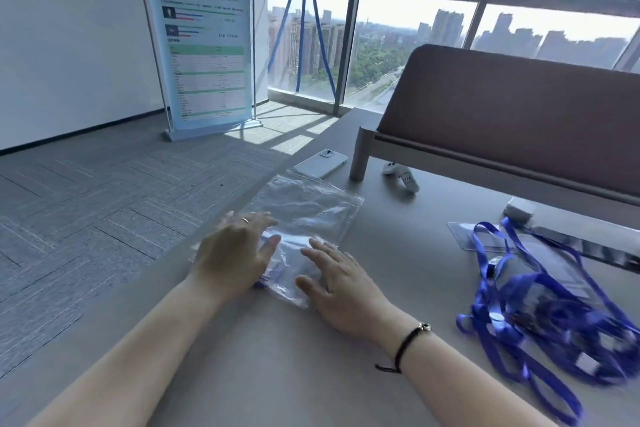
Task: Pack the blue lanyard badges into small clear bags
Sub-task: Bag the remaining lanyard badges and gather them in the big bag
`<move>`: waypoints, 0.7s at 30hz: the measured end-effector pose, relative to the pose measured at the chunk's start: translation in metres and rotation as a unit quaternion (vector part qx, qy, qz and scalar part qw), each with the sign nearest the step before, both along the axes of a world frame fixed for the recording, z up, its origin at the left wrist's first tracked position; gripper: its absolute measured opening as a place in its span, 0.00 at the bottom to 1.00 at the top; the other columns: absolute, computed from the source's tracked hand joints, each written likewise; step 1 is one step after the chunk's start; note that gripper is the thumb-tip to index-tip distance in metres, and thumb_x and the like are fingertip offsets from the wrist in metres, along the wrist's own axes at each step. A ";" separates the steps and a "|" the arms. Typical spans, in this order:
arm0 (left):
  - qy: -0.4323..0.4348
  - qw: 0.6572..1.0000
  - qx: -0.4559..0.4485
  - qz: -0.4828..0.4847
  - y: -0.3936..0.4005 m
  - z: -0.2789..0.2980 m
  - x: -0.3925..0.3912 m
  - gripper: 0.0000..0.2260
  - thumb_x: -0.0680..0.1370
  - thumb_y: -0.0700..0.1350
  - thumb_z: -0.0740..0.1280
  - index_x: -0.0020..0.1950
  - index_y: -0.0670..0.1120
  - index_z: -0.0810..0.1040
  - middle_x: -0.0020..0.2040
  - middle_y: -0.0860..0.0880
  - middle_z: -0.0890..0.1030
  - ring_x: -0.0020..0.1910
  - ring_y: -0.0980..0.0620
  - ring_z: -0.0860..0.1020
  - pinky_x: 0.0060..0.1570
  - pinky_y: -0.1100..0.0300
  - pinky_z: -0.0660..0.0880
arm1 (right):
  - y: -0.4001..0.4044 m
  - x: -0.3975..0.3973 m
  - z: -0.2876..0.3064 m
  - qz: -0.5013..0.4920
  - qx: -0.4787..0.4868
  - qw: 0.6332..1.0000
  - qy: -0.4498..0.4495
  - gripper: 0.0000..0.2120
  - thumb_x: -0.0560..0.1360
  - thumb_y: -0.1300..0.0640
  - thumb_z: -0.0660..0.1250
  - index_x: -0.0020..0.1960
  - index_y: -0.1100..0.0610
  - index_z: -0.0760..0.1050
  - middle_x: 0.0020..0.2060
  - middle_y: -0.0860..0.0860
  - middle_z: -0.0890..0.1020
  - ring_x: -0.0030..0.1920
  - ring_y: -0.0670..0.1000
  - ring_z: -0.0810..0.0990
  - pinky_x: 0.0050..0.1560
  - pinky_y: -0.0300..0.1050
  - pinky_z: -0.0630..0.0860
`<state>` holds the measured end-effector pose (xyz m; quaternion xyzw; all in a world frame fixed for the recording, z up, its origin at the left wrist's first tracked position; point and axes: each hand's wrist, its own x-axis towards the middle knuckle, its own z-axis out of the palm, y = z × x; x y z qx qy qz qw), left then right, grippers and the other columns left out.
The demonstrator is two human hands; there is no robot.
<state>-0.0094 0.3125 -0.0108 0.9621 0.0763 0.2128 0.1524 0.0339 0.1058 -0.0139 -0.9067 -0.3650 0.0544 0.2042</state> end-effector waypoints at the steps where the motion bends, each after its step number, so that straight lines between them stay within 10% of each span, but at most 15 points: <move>1: -0.027 1.000 -0.010 -0.008 -0.014 0.007 -0.002 0.14 0.79 0.54 0.66 0.61 0.52 0.82 0.60 0.51 0.84 0.60 0.46 0.81 0.60 0.50 0.75 | -0.015 -0.004 0.002 0.002 0.017 1.000 -0.004 0.27 0.82 0.42 0.59 0.78 0.46 0.60 0.80 0.42 0.56 0.79 0.42 0.50 0.78 0.40 0.47; 10: -0.038 0.972 -0.114 -0.202 -0.191 0.029 0.002 0.10 0.79 0.53 0.64 0.56 0.54 0.82 0.54 0.57 0.84 0.54 0.54 0.81 0.52 0.55 0.78 | -0.165 -0.045 0.034 -0.139 0.129 0.981 -0.037 0.15 0.79 0.50 0.66 0.65 0.46 0.77 0.63 0.38 0.77 0.61 0.40 0.75 0.59 0.32 0.67; 16: 0.031 0.959 -0.176 -0.220 -0.269 0.020 0.000 0.08 0.77 0.54 0.67 0.54 0.56 0.81 0.46 0.59 0.82 0.48 0.56 0.80 0.49 0.57 0.77 | -0.265 -0.068 0.026 -0.302 0.163 0.936 -0.083 0.03 0.74 0.50 0.72 0.47 0.46 0.80 0.43 0.40 0.79 0.46 0.41 0.76 0.48 0.40 0.72; 21: 0.069 0.963 -0.181 -0.186 -0.305 -0.002 -0.006 0.16 0.74 0.59 0.71 0.60 0.57 0.77 0.52 0.59 0.77 0.51 0.56 0.78 0.53 0.57 0.76 | -0.301 -0.085 -0.004 -0.329 0.117 0.936 -0.040 0.11 0.73 0.41 0.71 0.52 0.44 0.79 0.44 0.38 0.76 0.46 0.39 0.74 0.50 0.36 0.70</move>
